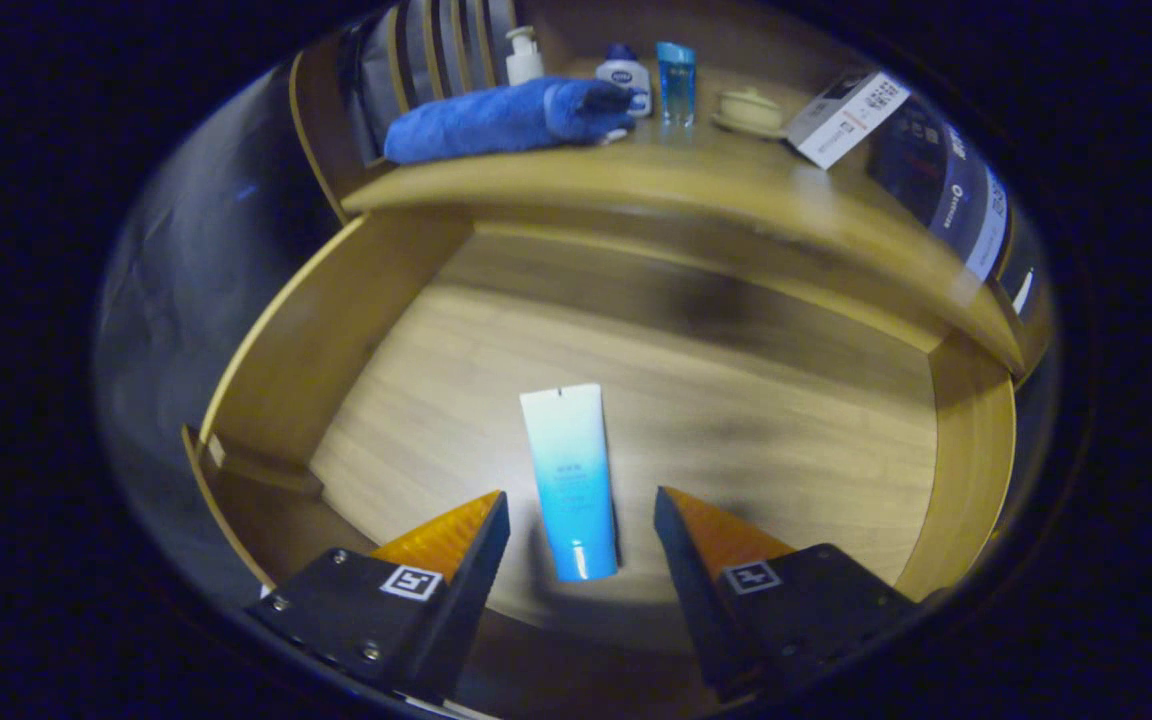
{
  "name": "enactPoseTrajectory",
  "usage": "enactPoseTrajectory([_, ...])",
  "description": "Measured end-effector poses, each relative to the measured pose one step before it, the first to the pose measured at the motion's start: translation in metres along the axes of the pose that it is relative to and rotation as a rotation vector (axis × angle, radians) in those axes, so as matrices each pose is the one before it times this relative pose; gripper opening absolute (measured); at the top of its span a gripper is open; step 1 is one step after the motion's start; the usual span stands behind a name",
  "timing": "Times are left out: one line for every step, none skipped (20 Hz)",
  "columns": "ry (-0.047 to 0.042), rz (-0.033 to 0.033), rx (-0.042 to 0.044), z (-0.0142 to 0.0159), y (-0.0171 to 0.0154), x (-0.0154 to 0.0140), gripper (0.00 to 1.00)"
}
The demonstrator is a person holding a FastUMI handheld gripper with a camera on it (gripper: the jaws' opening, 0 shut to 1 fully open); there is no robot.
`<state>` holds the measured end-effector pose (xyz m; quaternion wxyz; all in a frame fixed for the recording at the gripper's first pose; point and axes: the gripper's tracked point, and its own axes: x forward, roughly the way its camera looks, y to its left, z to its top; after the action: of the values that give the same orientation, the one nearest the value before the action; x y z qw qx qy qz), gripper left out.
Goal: Pull open the drawer, take out the items inside it, and place them on the countertop above the cabinet.
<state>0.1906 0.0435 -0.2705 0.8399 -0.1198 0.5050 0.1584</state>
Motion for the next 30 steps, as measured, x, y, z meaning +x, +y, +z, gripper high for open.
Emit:
enactPoseTrajectory([0.02718,0.02147,-0.01005,-0.00569,0.00402,0.00537,0.71])
enactPoseTrajectory([-0.01408,0.00382,0.00087,0.00225,-0.00038,0.00729,0.56])
enactPoseTrajectory([0.00491,0.01305,-0.01016,-0.00036,0.00281,-0.00277,0.4])
enactPoseTrajectory([0.00611,0.01905,-0.01077,-0.00069,0.00212,-0.00307,0.4])
enactPoseTrajectory([-0.02435,0.00119,-0.00594,0.00297,0.00194,-0.00156,0.4])
enactPoseTrajectory([-0.03943,-0.01,-0.00136,0.008,-0.00118,-0.00254,0.35])
enactPoseTrajectory([-0.03066,-0.00662,-0.0059,0.00168,-0.00084,-0.00446,0.35])
enactPoseTrajectory([-0.03728,0.00877,0.01702,0.00629,0.00192,-0.00226,0.35])
enactPoseTrajectory([-0.03651,0.01509,0.02848,0.00407,0.00124,-0.00308,0.35])
enactPoseTrajectory([-0.04091,0.01463,0.0264,0.00669,0.00082,-0.00442,0.35])
enactPoseTrajectory([-0.0484,0.01151,0.01824,0.00686,0.00079,-0.00562,0.35])
enactPoseTrajectory([-0.0488,0.0137,0.02556,0.00682,0.00114,-0.00756,0.35])
enactPoseTrajectory([-0.04649,0.00297,0.03153,0.0061,0.00101,-0.00601,0.35])
enactPoseTrajectory([-0.04583,-0.00447,0.02731,0.00911,-0.00181,-0.00636,0.35])
enactPoseTrajectory([-0.04978,0.00202,0.0213,0.00974,-0.0008,-0.00758,0.35])
enactPoseTrajectory([-0.05784,0.01151,0.01198,0.01272,0.00117,-0.00706,0.35])
enactPoseTrajectory([-0.05906,0.01192,0.00097,0.01454,0.00096,-0.00194,0.35])
enactPoseTrajectory([-0.05019,-0.00226,-0.00732,0.01521,-0.00321,-0.00358,0.34])
enactPoseTrajectory([-0.05303,-0.02056,-0.00271,0.01567,-0.00693,-0.00295,0.35])
enactPoseTrajectory([-0.05511,-0.01872,0.00263,0.01715,-0.00641,-0.00206,0.35])
enactPoseTrajectory([-0.0283,-0.00371,0.03432,0.00996,-0.00194,-0.00098,0.35])
enactPoseTrajectory([-0.04906,0.01101,0.02808,0.012,0.00454,-0.00006,0.35])
enactPoseTrajectory([-0.03768,-0.02971,0.00256,0.01311,-0.00813,-0.00004,0.35])
enactPoseTrajectory([-0.02218,-0.04278,-0.01493,0.01125,-0.00893,0.00458,0.35])
enactPoseTrajectory([-0.00763,-0.01368,-0.01891,0.00842,-0.00449,0.00243,0.35])
enactPoseTrajectory([0.00894,-0.00344,-0.00662,0.00391,0.00015,0.00573,0.35])
enactPoseTrajectory([0.0096,-0.01106,0.00312,0.00153,0.00045,0.0065,0.35])
enactPoseTrajectory([0.00848,-0.02464,0.00287,0.00192,-0.00479,0.00892,0.35])
enactPoseTrajectory([0.00246,-0.0212,-0.00182,0.00382,-0.00522,0.01079,0.35])
enactPoseTrajectory([0.00622,-0.02079,-0.00608,0.00032,-0.00459,0.01107,0.35])
